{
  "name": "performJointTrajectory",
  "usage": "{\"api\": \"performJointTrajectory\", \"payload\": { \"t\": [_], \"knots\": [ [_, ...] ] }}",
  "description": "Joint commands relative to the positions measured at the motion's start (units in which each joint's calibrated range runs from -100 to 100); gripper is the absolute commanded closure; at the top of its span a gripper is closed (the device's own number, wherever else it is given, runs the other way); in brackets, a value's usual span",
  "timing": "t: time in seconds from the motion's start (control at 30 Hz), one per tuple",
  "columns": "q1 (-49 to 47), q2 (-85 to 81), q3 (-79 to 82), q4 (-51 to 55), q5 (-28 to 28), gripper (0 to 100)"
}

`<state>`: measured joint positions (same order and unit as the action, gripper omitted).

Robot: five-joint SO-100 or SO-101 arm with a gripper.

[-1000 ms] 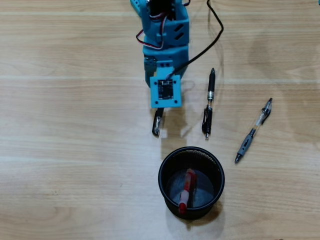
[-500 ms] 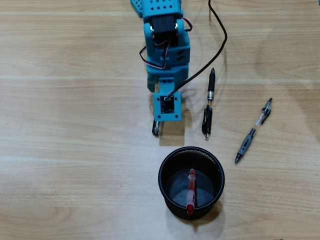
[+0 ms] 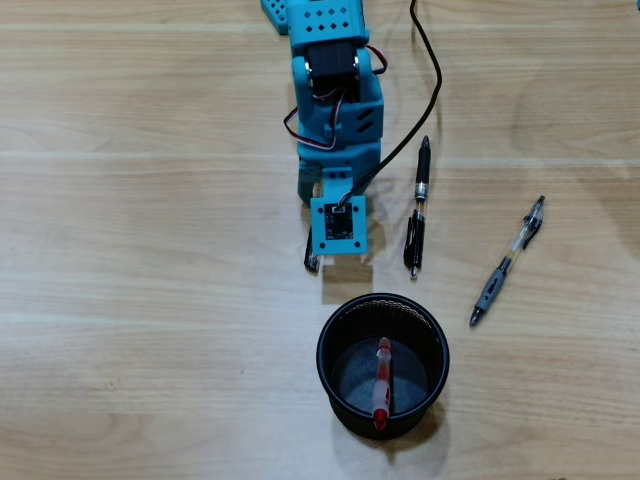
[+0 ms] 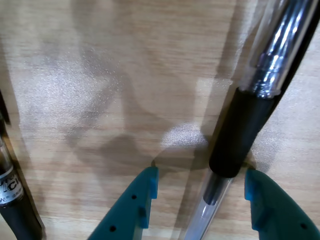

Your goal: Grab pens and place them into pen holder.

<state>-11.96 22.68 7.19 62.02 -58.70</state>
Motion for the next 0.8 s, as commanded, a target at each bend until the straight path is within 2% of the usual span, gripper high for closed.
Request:
{"api": "performJointTrajectory", "payload": {
  "t": [0.0, 0.23, 0.43, 0.77],
  "knots": [
    [0.0, 0.8, 1.0, -0.7, -0.3, 80],
    [0.0, 0.8, 1.1, -0.5, -0.3, 81],
    [0.7, 0.8, 1.2, -0.3, -0.3, 98],
    [0.7, -0.5, 0.2, -0.1, -0.1, 98]
  ]
}}
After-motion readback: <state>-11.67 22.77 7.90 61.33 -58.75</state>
